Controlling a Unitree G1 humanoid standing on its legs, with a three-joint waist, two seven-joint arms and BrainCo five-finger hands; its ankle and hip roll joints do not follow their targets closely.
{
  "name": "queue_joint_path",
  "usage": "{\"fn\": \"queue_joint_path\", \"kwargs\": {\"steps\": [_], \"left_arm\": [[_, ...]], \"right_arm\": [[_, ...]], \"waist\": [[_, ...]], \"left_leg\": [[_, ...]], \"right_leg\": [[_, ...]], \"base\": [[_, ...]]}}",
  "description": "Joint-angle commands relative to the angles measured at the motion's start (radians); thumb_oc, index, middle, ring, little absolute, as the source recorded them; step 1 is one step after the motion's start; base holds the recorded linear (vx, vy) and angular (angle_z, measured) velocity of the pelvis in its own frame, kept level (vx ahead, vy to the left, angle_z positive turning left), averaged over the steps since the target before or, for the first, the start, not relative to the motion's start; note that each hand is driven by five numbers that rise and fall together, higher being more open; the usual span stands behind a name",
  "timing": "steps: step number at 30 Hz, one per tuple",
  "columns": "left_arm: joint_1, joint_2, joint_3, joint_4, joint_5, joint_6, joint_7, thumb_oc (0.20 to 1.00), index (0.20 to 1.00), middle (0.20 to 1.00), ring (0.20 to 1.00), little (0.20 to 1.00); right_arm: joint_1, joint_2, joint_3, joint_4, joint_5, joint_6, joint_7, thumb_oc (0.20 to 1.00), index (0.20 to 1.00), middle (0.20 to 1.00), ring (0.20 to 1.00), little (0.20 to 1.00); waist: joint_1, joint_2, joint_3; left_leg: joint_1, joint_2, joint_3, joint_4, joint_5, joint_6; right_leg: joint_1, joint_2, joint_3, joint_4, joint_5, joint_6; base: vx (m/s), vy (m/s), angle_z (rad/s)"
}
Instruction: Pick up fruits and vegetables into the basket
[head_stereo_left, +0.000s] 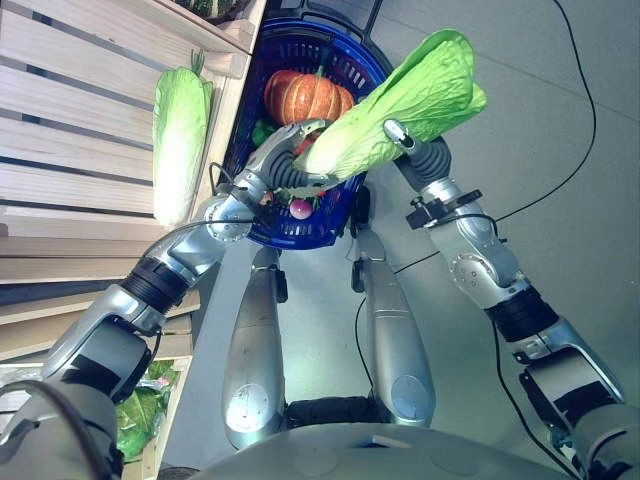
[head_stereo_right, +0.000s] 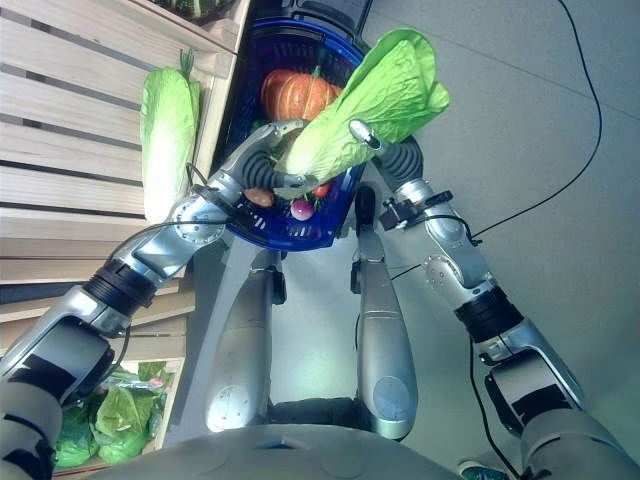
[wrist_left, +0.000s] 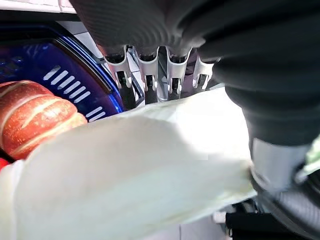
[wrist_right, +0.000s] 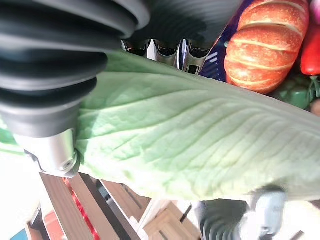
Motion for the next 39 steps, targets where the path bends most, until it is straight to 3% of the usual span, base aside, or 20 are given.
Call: {"fn": "queue_joint_path", "kwargs": {"steps": [1,5,9,14,18,28,39], "left_arm": [[0.023,-0.004,0.008,-0.082,-0.009,-0.020,0.020,1.000,1.000,1.000,1.000,1.000],[0.032,-0.008,0.017,-0.079,-0.028,-0.026,0.031,1.000,1.000,1.000,1.000,1.000],[0.066,-0.031,0.056,-0.082,-0.173,-0.074,0.061,1.000,1.000,1.000,1.000,1.000],[0.112,-0.086,0.133,-0.068,-0.303,-0.144,0.163,1.000,1.000,1.000,1.000,1.000],[0.136,-0.131,0.265,-0.039,-0.351,-0.199,0.287,1.000,1.000,1.000,1.000,1.000],[0.129,-0.141,0.475,0.036,-0.435,-0.195,0.404,1.000,1.000,1.000,1.000,1.000],[0.101,-0.149,0.518,0.192,-0.444,-0.167,0.472,1.000,1.000,1.000,1.000,1.000]], "right_arm": [[-0.026,0.018,0.013,-0.163,0.016,-0.083,0.054,0.200,0.200,0.200,0.200,0.200],[-0.024,0.019,0.012,-0.166,0.014,-0.083,0.048,0.200,0.200,0.200,0.200,0.200],[-0.018,0.025,0.010,-0.160,0.005,-0.091,0.044,0.200,0.200,0.200,0.200,0.200],[-0.004,0.046,0.000,-0.145,-0.017,-0.097,0.046,0.200,0.200,0.200,0.200,0.200],[0.007,0.070,-0.038,-0.136,-0.050,-0.073,0.045,0.200,0.200,0.200,0.200,0.200],[0.027,0.070,-0.120,-0.144,-0.120,-0.009,0.036,0.200,0.200,0.200,0.200,0.200],[0.002,0.057,-0.129,-0.080,-0.199,0.000,-0.075,0.200,0.200,0.200,0.200,0.200]], "waist": [[0.011,0.028,-0.029],[0.013,0.028,-0.029],[0.016,0.028,-0.029],[0.017,0.026,-0.029],[0.021,0.026,-0.029],[0.011,0.041,-0.029],[0.002,0.053,-0.029]], "left_leg": [[0.026,-0.032,0.008,-0.141,0.064,0.015],[0.029,-0.032,0.006,-0.139,0.064,0.014],[0.031,-0.032,0.005,-0.142,0.065,0.014],[0.028,-0.033,0.005,-0.132,0.060,0.014],[0.029,-0.036,-0.001,-0.129,0.059,0.012],[0.027,-0.039,-0.001,-0.109,0.058,0.006],[0.022,-0.038,0.007,-0.100,0.059,0.001]], "right_leg": [[0.077,0.065,-0.089,0.058,-0.129,0.045],[0.080,0.063,-0.092,0.060,-0.129,0.045],[0.083,0.061,-0.093,0.057,-0.129,0.044],[0.079,0.063,-0.094,0.065,-0.134,0.042],[0.082,0.064,-0.097,0.071,-0.143,0.036],[0.084,0.065,-0.098,0.096,-0.168,0.016],[0.079,0.065,-0.094,0.106,-0.180,0.007]], "base": [[0.00,0.000,0.00],[0.00,0.000,0.00],[0.00,0.000,0.00],[0.00,0.000,0.00],[0.00,0.000,0.00],[0.01,0.032,0.00],[0.00,0.027,-0.01]]}}
